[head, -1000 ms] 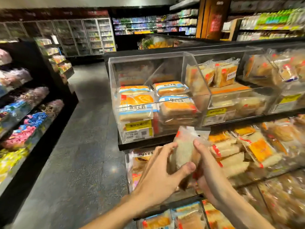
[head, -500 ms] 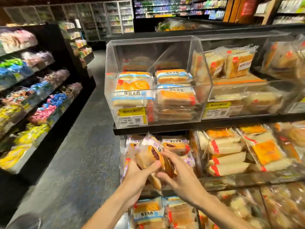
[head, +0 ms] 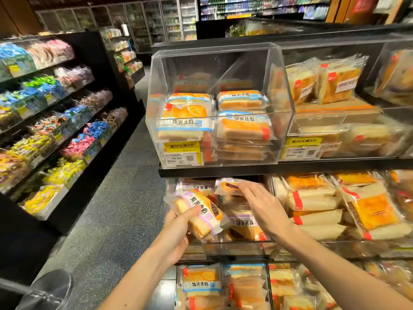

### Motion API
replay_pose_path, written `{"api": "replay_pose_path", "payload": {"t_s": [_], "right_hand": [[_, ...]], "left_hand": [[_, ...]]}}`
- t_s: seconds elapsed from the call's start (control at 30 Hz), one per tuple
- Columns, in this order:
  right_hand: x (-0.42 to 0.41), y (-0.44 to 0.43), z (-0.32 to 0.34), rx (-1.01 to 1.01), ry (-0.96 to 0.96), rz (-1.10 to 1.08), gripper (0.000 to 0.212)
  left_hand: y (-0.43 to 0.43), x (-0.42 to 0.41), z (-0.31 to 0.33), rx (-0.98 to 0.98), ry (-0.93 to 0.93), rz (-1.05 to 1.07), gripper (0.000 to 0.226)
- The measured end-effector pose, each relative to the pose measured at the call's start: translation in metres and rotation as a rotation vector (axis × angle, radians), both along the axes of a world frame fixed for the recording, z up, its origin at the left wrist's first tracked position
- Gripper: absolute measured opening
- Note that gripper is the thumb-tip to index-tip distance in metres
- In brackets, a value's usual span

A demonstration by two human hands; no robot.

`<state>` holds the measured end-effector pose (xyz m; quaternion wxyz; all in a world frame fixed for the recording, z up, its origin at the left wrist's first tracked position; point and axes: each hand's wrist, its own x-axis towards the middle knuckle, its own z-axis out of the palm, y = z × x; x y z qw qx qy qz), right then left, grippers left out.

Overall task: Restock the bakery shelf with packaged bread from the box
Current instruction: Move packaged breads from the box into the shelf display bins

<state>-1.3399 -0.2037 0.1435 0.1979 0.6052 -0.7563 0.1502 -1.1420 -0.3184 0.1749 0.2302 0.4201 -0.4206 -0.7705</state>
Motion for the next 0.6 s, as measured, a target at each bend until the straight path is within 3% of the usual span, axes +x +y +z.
{"api": "replay_pose_path", "payload": {"t_s": [0.13, 0.23, 0.43, 0.5, 0.6], "right_hand": [[-0.023, -0.015, -0.015, 0.247, 0.092, -0.037, 0.084], [-0.027, -0.024, -0.021, 0.420, 0.030, -0.065, 0.070], [-0.017, -0.032, -0.019, 0.380, -0.050, -0.176, 0.037], [-0.001, -0.024, -0.008, 0.173, -0.263, -0.186, 0.031], [0.033, -0.016, 0.014, -0.043, -1.004, -0.176, 0.033]], "left_hand": [[-0.006, -0.001, -0.002, 0.006, 0.006, -0.004, 0.029], [-0.008, -0.005, -0.005, 0.004, -0.018, 0.010, 0.028], [-0.011, -0.020, -0.024, -0.062, -0.086, 0.136, 0.033], [-0.010, -0.027, -0.025, -0.022, -0.037, 0.205, 0.032], [-0.007, -0.039, -0.024, -0.003, 0.028, 0.234, 0.025]]}}
